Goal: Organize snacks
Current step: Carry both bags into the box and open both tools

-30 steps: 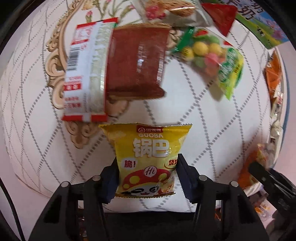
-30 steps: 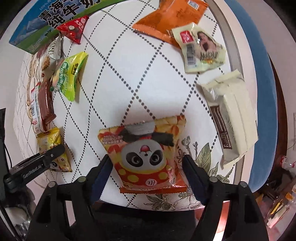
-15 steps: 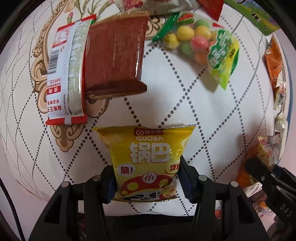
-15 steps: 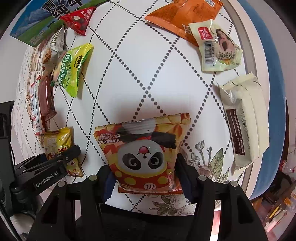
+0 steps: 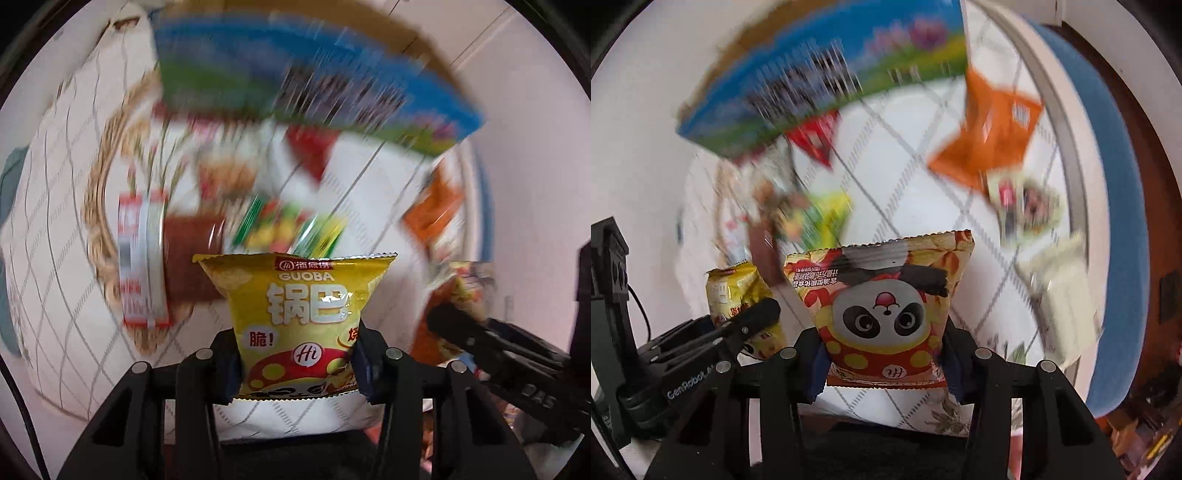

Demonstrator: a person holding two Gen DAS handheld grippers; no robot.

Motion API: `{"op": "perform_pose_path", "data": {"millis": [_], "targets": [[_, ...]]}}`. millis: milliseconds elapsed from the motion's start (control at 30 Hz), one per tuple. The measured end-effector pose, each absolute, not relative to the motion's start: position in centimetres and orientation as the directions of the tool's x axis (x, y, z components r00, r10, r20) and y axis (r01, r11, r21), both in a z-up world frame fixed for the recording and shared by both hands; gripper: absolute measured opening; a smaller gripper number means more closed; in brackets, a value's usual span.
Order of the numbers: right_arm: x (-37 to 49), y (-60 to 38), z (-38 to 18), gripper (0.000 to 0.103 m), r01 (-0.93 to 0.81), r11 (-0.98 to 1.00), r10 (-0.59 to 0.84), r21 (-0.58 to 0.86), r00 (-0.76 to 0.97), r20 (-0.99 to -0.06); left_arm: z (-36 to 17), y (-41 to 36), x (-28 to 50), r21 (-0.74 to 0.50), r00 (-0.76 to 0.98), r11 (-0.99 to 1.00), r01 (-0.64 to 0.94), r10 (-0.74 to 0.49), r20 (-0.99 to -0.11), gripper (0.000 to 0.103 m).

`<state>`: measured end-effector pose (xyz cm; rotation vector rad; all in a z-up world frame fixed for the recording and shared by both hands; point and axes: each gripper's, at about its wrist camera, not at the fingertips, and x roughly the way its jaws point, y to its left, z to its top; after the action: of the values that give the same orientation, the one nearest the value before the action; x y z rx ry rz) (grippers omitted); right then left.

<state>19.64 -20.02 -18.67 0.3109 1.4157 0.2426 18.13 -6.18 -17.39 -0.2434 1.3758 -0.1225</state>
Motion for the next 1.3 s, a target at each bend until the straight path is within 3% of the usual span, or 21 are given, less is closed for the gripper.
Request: {"op": "perform_pose_path", "data": {"millis": [233,433,700,900,933,1000,1033,1067,1167,1300], "targets": [[27.4,-19.6,-11.8,0.053,-0.041,0.939,0.339,0.341,0.272,-0.901,-9.6,-2.4,29.0,-0.263,0.323,0.964,-0.026,-0.241,-0.915,0.045],[37.9,-18.9,-8.9,0.053,-0.06,0.966,0.258,0.252,0.331,-0.908,-6.2,-0.9,39.0,-0.161,0.371,0.987,-0.012,-0.146,-0.917,0.045],[50.4,-18.1,-11.4,0.053,-0.043,0.987,0.16,0.154,0.237,-0.958,-11.3,2.3,50.6,-0.035,0.244,0.998,-0.061,-0.019,-0.97,0.045],[55.1,-16.3,-15.0,0.053,-0.075,0.996,0.069,0.057,0.166,-0.984,-15.6,4.0,54.6,0.018,0.146,0.996,-0.083,0.03,-0.989,0.046],[55.7,-16.2,-15.6,0.054,-0.067,0.997,0.057,0.047,0.152,-0.987,-15.8,4.1,55.0,0.023,0.128,0.997,-0.08,0.033,-0.991,0.046],[56.9,-15.8,-17.0,0.071,-0.067,0.997,0.037,0.028,0.134,-0.99,-16.6,4.3,55.7,0.043,0.114,0.997,-0.07,0.051,-0.992,0.047],[57.2,-15.7,-17.4,0.093,-0.061,0.998,0.027,0.019,0.132,-0.991,-16.5,4.3,55.9,0.057,0.114,0.996,-0.071,0.065,-0.991,0.053],[57.4,-15.6,-17.8,0.1,-0.062,0.998,0.023,0.015,0.126,-0.992,-16.8,4.4,56.2,0.067,0.114,0.995,-0.074,0.075,-0.991,0.065],[57.5,-15.5,-18.3,0.1,-0.073,0.997,0.03,0.022,0.107,-0.994,-17.3,5.0,56.6,0.045,0.121,0.995,-0.088,0.055,-0.991,0.09],[57.6,-15.9,-18.8,0.1,-0.065,0.998,0.029,0.022,0.108,-0.994,-17.3,5.0,56.4,0.028,0.121,0.996,-0.089,0.039,-0.992,0.091]]}}
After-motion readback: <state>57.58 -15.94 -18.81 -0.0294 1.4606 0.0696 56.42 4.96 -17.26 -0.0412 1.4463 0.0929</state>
